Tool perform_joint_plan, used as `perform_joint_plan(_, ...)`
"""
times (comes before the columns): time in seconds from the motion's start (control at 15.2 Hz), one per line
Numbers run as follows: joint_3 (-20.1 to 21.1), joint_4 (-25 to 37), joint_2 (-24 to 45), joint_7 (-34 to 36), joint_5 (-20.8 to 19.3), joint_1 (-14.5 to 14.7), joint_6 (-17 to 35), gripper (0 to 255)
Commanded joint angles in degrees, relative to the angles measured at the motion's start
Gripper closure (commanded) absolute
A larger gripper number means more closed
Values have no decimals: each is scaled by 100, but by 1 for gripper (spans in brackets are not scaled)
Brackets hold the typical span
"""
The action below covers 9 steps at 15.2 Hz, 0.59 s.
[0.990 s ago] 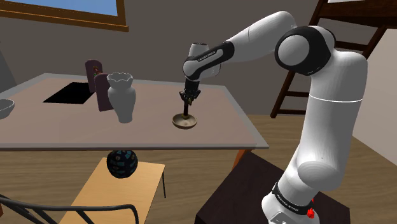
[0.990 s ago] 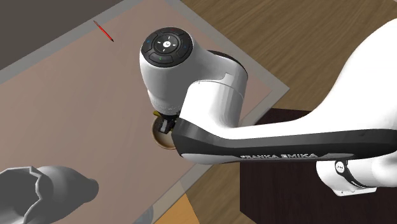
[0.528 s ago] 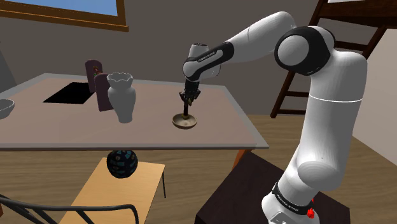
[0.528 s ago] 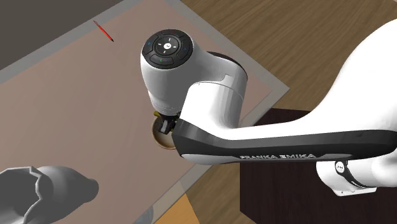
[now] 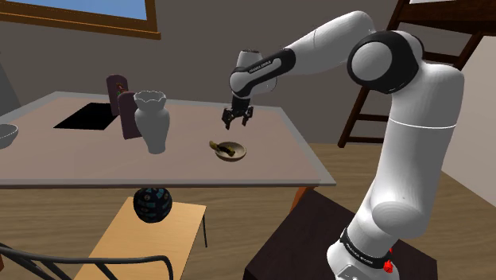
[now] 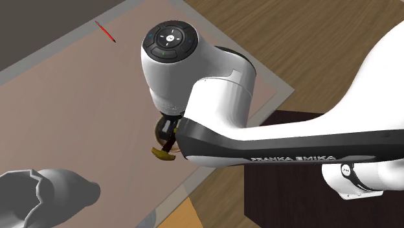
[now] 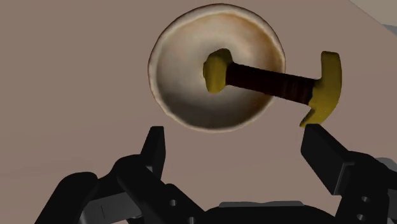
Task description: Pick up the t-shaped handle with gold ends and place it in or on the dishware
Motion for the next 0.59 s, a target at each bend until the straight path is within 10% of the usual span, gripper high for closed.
perform_joint_plan(0.0,-13,106,-181,33,-49,16,-284,0)
perform_joint_plan(0.53,-17,156,-261,47,-71,22,-412,0)
